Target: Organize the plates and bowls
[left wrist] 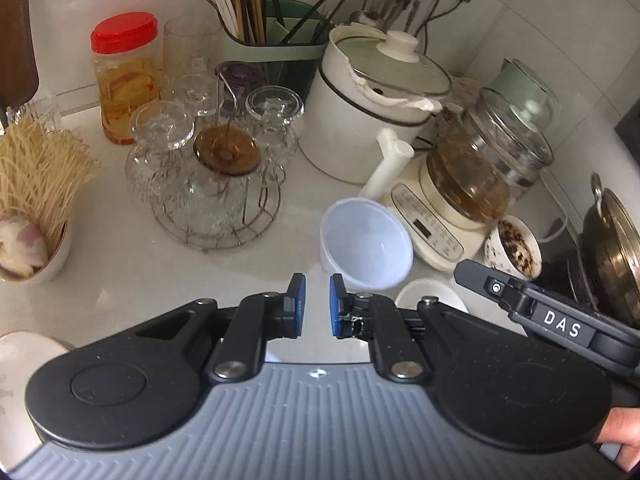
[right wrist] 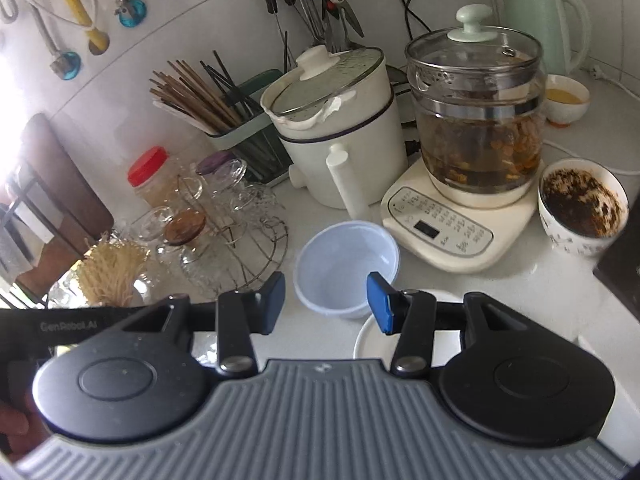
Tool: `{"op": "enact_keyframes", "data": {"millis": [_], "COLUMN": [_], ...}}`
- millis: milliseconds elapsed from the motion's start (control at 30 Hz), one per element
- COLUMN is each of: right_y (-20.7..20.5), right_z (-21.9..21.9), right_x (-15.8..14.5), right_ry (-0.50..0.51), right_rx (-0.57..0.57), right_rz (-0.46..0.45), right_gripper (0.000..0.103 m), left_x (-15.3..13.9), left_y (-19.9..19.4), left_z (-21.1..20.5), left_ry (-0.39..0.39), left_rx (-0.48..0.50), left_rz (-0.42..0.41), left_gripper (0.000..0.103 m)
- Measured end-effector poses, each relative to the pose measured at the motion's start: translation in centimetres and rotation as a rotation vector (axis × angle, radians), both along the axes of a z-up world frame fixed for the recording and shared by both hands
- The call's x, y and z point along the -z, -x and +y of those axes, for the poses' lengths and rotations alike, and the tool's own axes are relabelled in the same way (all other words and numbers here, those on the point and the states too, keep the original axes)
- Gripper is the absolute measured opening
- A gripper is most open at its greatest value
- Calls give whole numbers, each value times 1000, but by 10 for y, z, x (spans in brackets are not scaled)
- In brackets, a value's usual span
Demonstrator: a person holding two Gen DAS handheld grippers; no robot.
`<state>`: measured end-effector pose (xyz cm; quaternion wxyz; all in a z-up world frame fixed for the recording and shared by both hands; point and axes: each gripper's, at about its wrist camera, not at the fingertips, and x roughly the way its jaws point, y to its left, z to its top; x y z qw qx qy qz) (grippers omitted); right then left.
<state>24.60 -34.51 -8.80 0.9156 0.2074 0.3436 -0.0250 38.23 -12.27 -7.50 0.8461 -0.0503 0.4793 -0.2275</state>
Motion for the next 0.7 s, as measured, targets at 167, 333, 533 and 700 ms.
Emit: {"op": "enact_keyframes", "data": {"millis": [167,333,533,700], "right_y": [-27,-53,-81,-98], "right_z": [-15,-29,-41,-45], "right_x": [12,32,60,77], "right_ry": [4,-24,-58,-71], "right_rx": [-24,-37,-46,-59], "right_rz": [40,108,171,219], "right_gripper": [49,49,48,48], "left_x": [15,35,63,79], "left_y": [-28,-48,-68,-85], "left_z": [-13,-24,-33,-43], "left_ry": [-1,5,-17,-1], "left_rx": [-27,-47,-63,-59], "left_rz": [37,92,152,184], "left_gripper": [14,34,38,38]}}
